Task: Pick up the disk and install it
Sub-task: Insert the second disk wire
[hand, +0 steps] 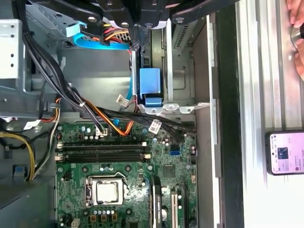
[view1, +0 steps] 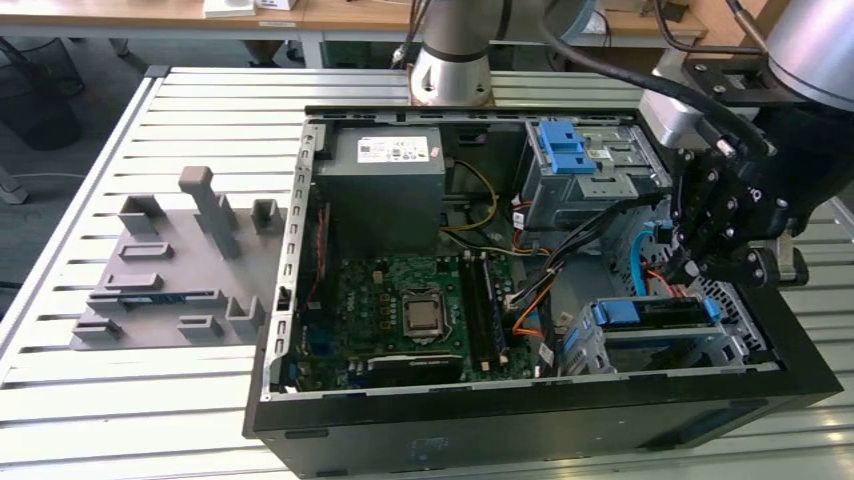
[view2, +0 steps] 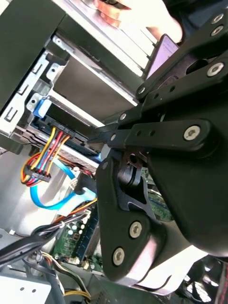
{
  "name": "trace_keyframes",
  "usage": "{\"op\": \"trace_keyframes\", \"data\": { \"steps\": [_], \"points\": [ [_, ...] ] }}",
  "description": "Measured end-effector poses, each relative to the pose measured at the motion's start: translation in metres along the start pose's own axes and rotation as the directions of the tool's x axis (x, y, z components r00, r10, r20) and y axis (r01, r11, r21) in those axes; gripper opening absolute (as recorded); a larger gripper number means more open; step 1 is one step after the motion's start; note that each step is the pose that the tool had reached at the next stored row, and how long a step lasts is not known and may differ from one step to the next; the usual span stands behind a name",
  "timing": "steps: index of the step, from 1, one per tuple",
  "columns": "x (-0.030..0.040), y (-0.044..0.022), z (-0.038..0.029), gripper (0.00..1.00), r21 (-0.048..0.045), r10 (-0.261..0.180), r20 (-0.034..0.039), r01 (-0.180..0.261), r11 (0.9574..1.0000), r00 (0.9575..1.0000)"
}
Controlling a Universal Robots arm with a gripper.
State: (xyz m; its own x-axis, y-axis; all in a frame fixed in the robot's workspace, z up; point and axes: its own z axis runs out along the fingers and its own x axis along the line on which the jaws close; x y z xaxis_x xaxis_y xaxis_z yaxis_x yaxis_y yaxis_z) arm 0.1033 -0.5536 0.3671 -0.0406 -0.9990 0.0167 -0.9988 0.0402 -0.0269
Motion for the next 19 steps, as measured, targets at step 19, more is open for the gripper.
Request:
{"op": "trace_keyframes", "data": {
  "steps": [19],
  "points": [
    [-0.0193, 0.0032, -0.0192, 0.11, 0.0000, 0.000, 0.0000, 0.000, 1.0000, 1.0000]
  ]
}}
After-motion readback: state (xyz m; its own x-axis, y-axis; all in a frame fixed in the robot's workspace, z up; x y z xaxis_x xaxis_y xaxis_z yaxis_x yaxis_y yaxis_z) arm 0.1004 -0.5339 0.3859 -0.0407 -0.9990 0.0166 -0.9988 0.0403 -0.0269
